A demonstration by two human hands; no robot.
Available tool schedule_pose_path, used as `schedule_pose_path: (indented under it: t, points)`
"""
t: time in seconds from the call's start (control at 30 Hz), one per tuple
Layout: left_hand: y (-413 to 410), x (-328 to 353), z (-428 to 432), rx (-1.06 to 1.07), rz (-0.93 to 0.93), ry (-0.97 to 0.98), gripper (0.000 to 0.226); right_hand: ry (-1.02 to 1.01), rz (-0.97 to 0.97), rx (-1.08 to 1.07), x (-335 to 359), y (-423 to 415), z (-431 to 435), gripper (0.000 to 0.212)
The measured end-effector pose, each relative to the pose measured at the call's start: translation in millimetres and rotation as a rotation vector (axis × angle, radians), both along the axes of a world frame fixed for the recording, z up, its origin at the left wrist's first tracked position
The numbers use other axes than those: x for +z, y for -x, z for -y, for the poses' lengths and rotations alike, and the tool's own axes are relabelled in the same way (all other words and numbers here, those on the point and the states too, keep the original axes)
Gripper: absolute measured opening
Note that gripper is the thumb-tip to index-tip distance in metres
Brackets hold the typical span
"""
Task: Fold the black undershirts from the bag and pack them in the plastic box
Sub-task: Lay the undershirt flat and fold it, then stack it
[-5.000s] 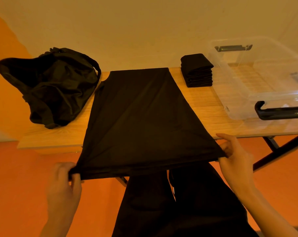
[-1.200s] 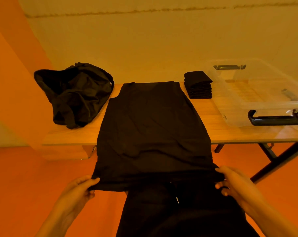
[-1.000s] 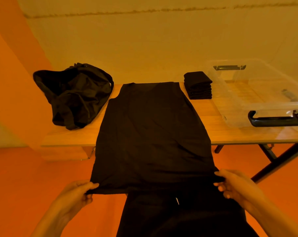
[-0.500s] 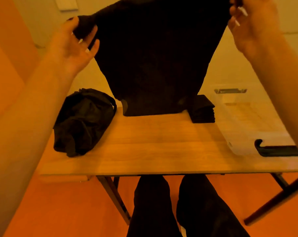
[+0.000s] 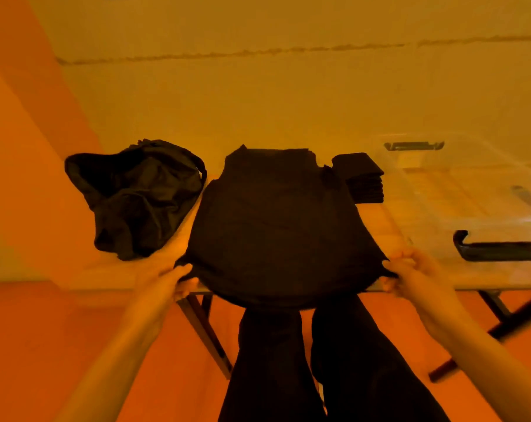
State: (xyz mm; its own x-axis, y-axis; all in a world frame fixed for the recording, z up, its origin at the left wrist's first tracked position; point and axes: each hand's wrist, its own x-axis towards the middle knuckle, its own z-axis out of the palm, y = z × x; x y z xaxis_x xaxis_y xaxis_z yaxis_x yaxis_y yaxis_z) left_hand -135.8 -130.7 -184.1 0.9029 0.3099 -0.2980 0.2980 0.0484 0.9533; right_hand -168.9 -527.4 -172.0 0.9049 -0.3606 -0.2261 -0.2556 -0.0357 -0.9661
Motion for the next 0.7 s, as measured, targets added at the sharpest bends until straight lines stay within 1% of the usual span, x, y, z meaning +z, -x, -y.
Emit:
schedule_pose_path:
  t: [0.03, 0.17, 0.2, 0.27, 0.37, 0.47, 0.53, 0.57, 0.6, 0.63, 0.7]
  points:
    - [9.9, -9.2, -3.8, 0.002, -0.02, -0.019, 0.008, 0.007, -0.023, -0.014, -7.8, 8.3, 1.4, 0.009]
    - [44.0, -30.3, -17.9, 0.03, -0.048, -0.042, 0.01, 0.05, -0.072, -0.059, -26.4, 30.7, 12.1, 0.003]
    - [49.7, -33.6, -19.1, 0.022, -0.063, -0.037, 0.013, 0.071, -0.076, -0.054, -28.8, 35.0, 13.2, 0.003]
    - [59.3, -40.5, -20.3, 0.014, -0.089, -0.028, 0.016, 0.129, -0.068, -0.02, -33.8, 43.5, 12.4, 0.008]
    - [71.3, -48.5, -21.9, 0.015, -0.089, 0.011, 0.014, 0.227, -0.076, 0.063, -42.3, 55.9, 9.0, 0.021]
    - [79.4, -58.7, -27.2, 0.054, -0.052, 0.105, 0.019, 0.222, -0.144, 0.083, -48.1, 63.3, 8.9, 0.028]
    - [84.3, -59.3, -28.2, 0.058, -0.041, 0.135, 0.01, 0.262, -0.16, 0.105, -48.7, 64.6, 6.5, 0.029]
    - [85.8, -58.4, -27.2, 0.058, -0.045, 0.137, 0.014, 0.295, -0.154, 0.133, -47.9, 64.4, 3.9, 0.029]
    - [86.6, -57.2, -25.6, 0.063, -0.051, 0.129, 0.023, 0.31, -0.14, 0.156, -47.4, 63.3, 1.1, 0.03]
    - [87.4, -55.6, -23.8, 0.065, -0.053, 0.11, 0.029, 0.294, -0.124, 0.164, -46.4, 62.6, -1.5, 0.03]
    - [88.7, -53.2, -22.3, 0.072, -0.049, 0.07, 0.028, 0.191, -0.107, 0.137, -43.8, 61.4, -4.3, 0.03]
